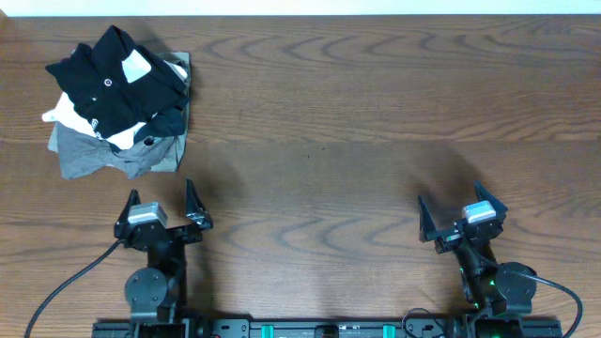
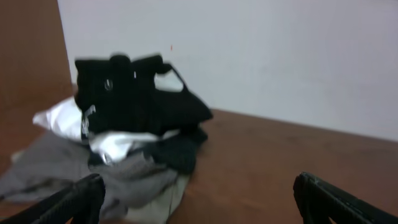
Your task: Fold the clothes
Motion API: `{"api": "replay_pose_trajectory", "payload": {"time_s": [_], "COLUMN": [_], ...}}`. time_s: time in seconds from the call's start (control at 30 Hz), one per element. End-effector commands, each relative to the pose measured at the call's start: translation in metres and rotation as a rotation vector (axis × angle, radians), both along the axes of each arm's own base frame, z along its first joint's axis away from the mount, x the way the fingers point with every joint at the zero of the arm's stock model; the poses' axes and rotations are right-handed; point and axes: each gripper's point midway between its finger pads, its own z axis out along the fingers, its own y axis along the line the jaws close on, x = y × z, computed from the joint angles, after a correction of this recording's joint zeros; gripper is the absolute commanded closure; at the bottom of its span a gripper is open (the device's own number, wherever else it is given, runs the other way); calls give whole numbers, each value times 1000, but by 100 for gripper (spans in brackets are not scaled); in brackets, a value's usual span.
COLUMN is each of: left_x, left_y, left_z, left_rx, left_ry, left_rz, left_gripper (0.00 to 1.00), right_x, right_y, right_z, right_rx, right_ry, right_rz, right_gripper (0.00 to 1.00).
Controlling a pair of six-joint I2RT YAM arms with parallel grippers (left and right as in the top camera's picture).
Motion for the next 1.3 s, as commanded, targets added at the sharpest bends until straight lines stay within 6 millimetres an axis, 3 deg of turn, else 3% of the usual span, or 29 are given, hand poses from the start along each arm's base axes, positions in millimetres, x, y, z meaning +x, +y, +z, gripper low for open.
{"api": "replay_pose_trajectory", "payload": {"time_s": [0.0,0.3,0.47,1.27], "left_x": [3,3,1,1], "left_y": [0,-1,-1,-1], "left_z": [-11,-28,-50,-50], "left_rx": [-10,-10,-9,-9], "left_ry": [0,51,139,142], "left_rz": [-2,-4,-4,-3], "left_gripper": [2,2,2,2], "right_x": [0,0,0,0], "right_y": [-1,-1,-1,-1], "right_z": [-1,-1,-1,-1], "right_rx": [11,11,11,11], "right_ry": [4,5,5,5], "right_rz": [-2,-1,-2,-1], "right_gripper": [1,1,1,1]}}
